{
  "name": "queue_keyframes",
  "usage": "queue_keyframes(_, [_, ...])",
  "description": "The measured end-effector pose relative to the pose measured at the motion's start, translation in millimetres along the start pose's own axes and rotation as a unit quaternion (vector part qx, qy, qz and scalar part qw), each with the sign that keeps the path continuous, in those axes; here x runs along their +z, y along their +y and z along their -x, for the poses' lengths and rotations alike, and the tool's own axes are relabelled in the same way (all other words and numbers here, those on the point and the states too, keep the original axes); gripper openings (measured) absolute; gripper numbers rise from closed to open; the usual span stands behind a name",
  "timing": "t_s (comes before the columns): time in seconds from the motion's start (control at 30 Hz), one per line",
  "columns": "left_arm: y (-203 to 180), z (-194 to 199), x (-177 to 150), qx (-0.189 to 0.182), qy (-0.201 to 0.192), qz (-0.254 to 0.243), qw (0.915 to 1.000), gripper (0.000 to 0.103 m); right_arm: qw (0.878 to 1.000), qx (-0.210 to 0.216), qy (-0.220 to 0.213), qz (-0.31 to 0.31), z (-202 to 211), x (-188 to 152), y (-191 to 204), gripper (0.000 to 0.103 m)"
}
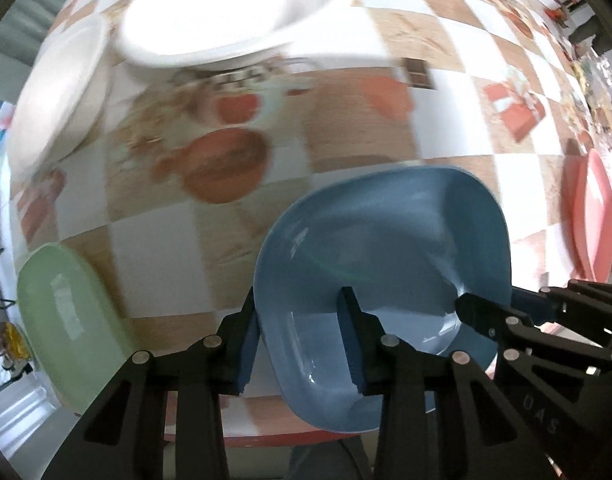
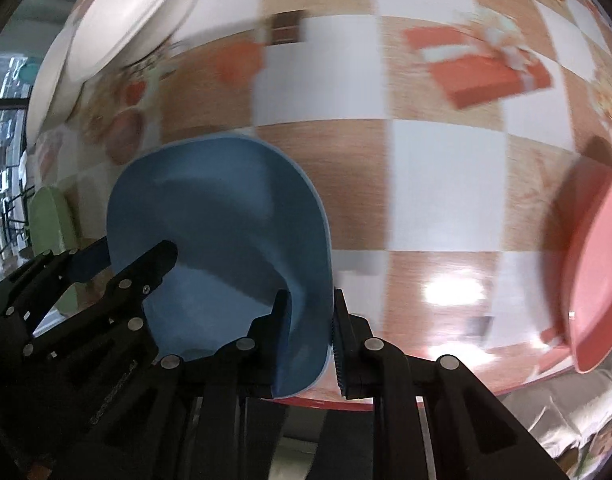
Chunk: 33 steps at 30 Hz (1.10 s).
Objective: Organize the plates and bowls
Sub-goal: 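Close the left gripper on the blue plate rim while the right gripper also clamps it, then lift the blue plate with both grippers and carry it over the green plate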
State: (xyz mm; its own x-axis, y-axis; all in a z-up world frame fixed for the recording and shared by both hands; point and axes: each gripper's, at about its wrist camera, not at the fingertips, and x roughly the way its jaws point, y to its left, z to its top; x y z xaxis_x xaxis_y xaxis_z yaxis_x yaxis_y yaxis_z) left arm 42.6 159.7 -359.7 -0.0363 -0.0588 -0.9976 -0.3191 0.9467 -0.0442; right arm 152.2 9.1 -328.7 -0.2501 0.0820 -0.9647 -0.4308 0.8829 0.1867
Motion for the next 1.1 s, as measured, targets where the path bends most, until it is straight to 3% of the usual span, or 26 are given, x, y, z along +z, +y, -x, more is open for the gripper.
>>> queue_keyframes(0.27, [85, -16, 0, 0.007, -0.008, 0.007, 0.9999, 0.041, 1.000, 0.000, 0.013, 0.027, -7, -8, 44, 0.022])
queue_keyframes(0.57, [132, -34, 16, 0.000, -0.027, -0.003, 0.9996, 0.041, 0.999, -0.025, 0.022, 0.032, -23, -18, 65, 0.022])
queue_keyframes(0.67, [134, -32, 8, -0.004, -0.027, 0.003, 0.9996, 0.041, 0.999, -0.026, 0.026, 0.025, -21, 6, 64, 0.022])
queue_keyframes(0.83, [109, -31, 6, -0.007, -0.026, -0.008, 0.9996, 0.041, 0.999, -0.019, 0.035, 0.005, -21, 12, 47, 0.022])
queue_keyframes(1.0, [58, -9, -7, -0.007, -0.044, -0.011, 0.9989, 0.041, 0.999, -0.021, 0.029, 0.008, -9, 12, 49, 0.022])
queue_keyframes(1.1, [60, 9, -17, -0.003, -0.058, -0.009, 0.9983, 0.041, 0.999, -0.021, 0.024, 0.016, 1, 14, 57, 0.022])
